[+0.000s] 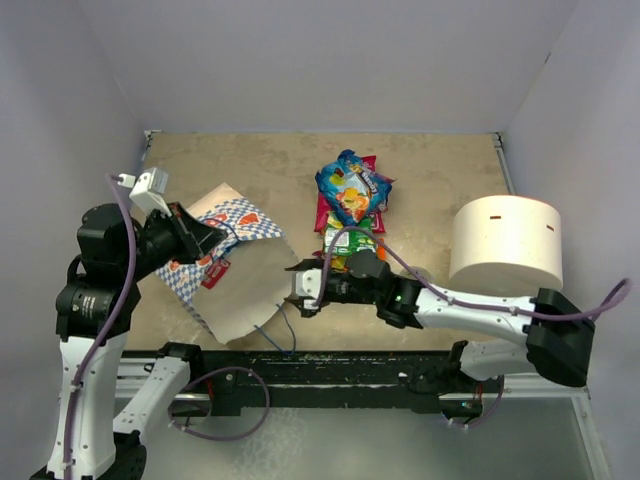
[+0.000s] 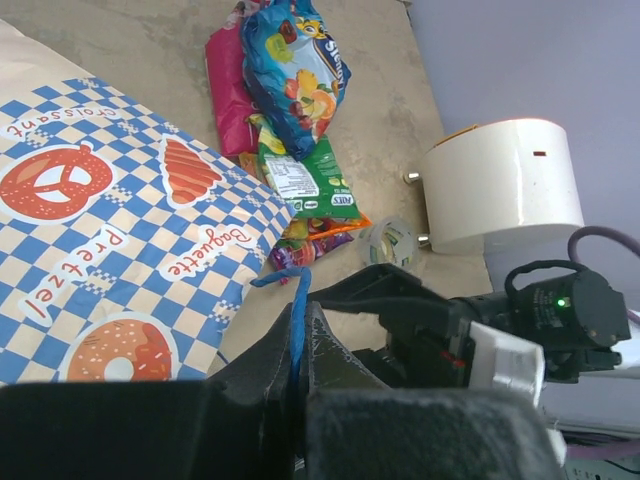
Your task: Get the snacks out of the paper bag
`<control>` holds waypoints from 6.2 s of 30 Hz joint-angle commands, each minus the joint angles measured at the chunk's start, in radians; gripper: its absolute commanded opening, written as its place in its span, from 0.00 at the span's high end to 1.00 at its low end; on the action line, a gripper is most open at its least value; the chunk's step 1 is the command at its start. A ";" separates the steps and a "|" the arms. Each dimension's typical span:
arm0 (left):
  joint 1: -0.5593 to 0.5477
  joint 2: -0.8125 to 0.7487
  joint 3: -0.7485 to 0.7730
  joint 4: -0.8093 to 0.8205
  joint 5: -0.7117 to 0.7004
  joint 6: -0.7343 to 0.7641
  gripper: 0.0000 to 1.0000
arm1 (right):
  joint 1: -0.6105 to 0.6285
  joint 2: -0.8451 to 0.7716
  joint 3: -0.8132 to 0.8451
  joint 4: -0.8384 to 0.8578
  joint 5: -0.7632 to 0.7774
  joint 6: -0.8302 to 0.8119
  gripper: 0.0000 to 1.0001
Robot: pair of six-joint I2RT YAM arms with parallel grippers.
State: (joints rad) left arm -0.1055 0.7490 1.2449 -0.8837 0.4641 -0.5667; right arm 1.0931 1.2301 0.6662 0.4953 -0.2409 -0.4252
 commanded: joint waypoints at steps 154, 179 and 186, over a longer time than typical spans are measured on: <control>-0.002 0.014 0.016 0.010 -0.145 -0.123 1.00 | -0.441 0.334 0.706 -0.876 0.142 0.082 0.52; -0.002 0.041 0.047 0.003 -0.122 -0.120 1.00 | 0.027 0.154 0.235 -0.053 -0.156 -0.005 0.41; -0.002 0.031 0.028 0.004 -0.101 -0.151 1.00 | 0.084 0.396 0.241 0.359 0.082 0.277 0.38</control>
State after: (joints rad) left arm -0.1055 0.7887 1.2640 -0.9215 0.3393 -0.6964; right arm 1.1587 1.5532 0.8696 0.5171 -0.3126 -0.3161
